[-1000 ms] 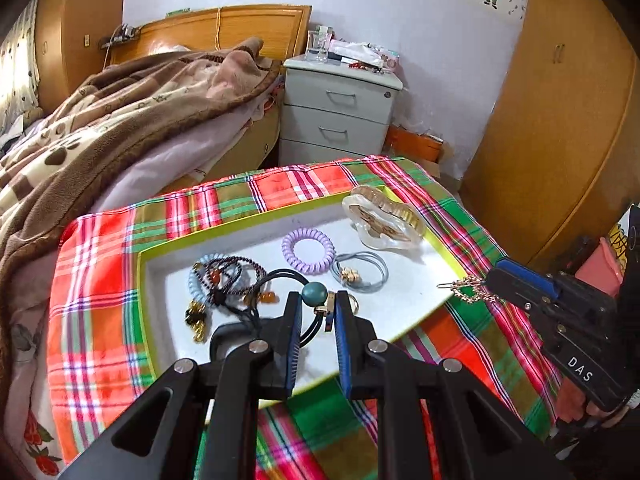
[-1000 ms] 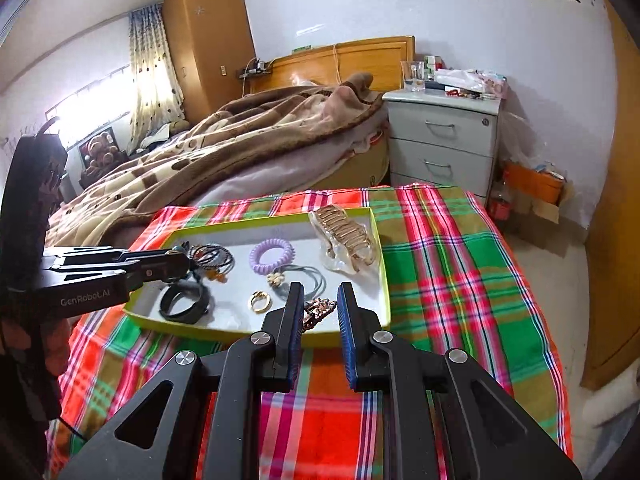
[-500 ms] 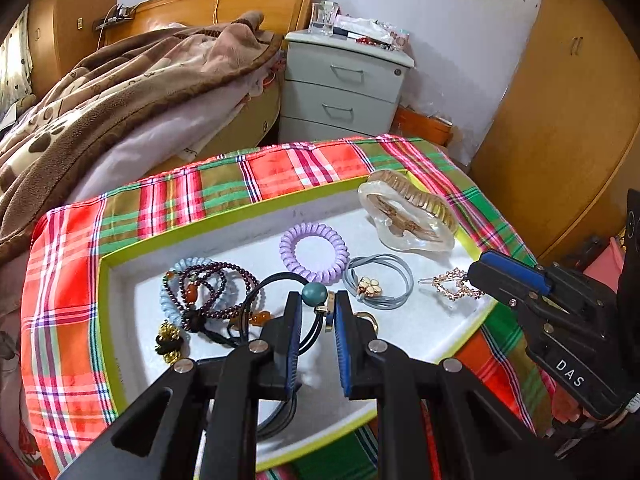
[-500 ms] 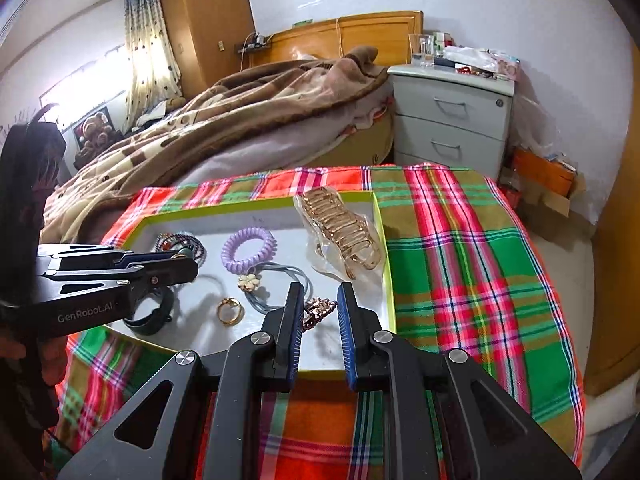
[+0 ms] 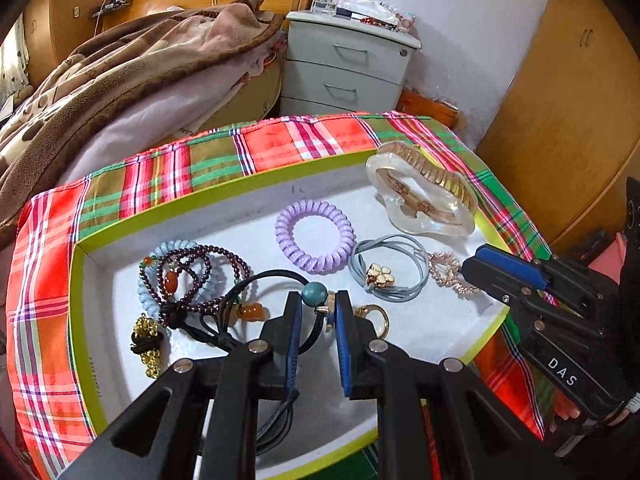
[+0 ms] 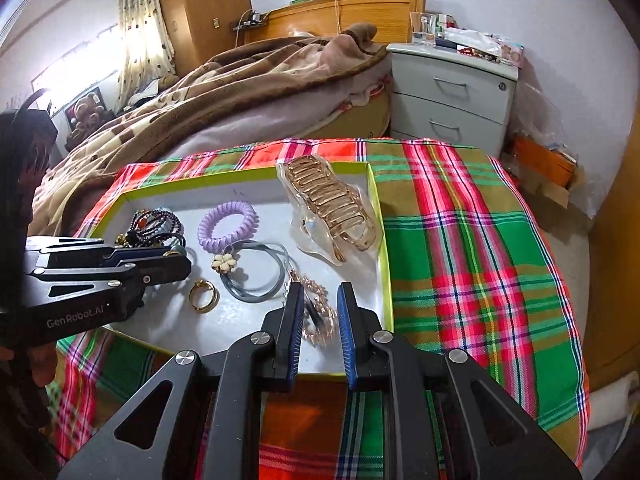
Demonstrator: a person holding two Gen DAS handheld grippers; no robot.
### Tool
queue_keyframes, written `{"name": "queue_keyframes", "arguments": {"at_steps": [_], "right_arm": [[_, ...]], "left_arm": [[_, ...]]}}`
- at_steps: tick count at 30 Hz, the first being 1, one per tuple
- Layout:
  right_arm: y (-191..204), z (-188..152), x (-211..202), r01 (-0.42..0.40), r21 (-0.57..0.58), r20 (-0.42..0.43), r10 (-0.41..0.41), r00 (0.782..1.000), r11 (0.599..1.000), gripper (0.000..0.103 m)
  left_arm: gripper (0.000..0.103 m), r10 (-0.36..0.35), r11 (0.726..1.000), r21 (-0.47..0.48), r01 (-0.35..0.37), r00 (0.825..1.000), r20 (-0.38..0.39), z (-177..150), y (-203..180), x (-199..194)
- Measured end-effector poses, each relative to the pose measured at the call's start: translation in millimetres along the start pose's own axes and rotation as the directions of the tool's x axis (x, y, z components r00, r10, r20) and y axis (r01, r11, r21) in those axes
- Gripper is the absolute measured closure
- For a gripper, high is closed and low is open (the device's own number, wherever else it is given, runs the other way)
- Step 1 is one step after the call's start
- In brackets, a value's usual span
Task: Organize jewelry
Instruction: 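Carry the clip and cord into the box and open both grippers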
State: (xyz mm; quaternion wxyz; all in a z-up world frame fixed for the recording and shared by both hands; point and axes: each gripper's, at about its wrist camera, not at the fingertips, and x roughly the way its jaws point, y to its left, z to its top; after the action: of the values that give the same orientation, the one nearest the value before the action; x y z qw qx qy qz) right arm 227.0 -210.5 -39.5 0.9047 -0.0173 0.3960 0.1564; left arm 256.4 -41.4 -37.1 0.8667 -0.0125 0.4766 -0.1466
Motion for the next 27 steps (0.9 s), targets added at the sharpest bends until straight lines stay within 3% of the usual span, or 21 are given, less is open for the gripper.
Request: {"name": "queue_keyframes", "arguments": {"at_steps": [12, 16, 27], "right_arm": [[0, 1, 1, 0.007, 0.005, -0.015, -0.007, 1.0, 1.0, 0.085], [1, 0, -1, 0.004, 0.006, -0.013, -0.004, 1.0, 1.0, 0.085], [4, -3, -17, -0.01, 0.022, 0.024, 0.01, 1.0, 1.0, 0.073]], "left_arm": [[0.085, -0.004, 1.0, -0.007, 0.004, 1.0, -0.014, 0, 0, 4], [0.075, -0.001, 1.0, -0.006, 0.001, 1.0, -0.012, -1, -1, 3], [0.062, 0.013, 1.0, -0.007, -0.013, 1.0, 0.015, -6, -4, -15]]}}
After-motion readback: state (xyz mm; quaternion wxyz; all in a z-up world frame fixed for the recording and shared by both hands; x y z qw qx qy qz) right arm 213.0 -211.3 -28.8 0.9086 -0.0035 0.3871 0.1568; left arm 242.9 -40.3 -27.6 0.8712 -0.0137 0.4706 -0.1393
